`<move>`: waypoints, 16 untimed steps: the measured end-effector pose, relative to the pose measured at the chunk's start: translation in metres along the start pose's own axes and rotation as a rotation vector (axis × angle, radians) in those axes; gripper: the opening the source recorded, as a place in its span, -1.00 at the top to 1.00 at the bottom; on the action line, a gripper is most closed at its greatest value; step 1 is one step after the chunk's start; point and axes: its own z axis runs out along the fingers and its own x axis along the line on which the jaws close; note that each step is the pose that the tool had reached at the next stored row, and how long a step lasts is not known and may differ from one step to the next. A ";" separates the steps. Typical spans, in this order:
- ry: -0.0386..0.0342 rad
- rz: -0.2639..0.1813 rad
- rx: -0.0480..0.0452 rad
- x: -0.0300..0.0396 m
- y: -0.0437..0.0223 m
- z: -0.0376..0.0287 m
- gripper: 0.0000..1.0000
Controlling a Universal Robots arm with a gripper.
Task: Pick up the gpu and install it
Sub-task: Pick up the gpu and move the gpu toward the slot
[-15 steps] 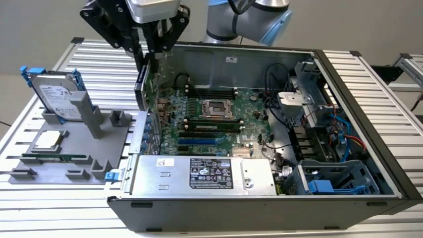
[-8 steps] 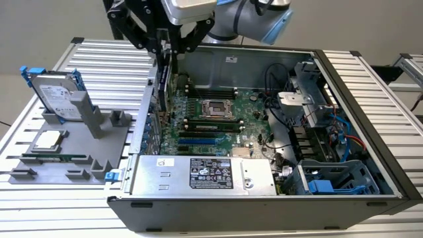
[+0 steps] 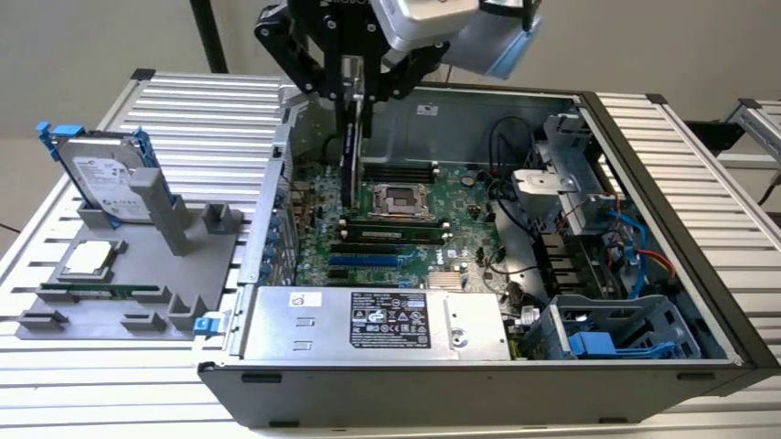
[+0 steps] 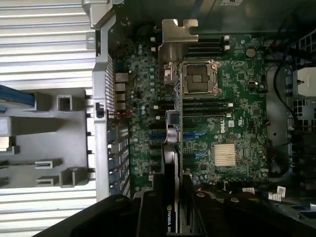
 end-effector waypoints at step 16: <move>0.0050 -0.001 0.0003 -0.0727 0.0025 0.0020 1.00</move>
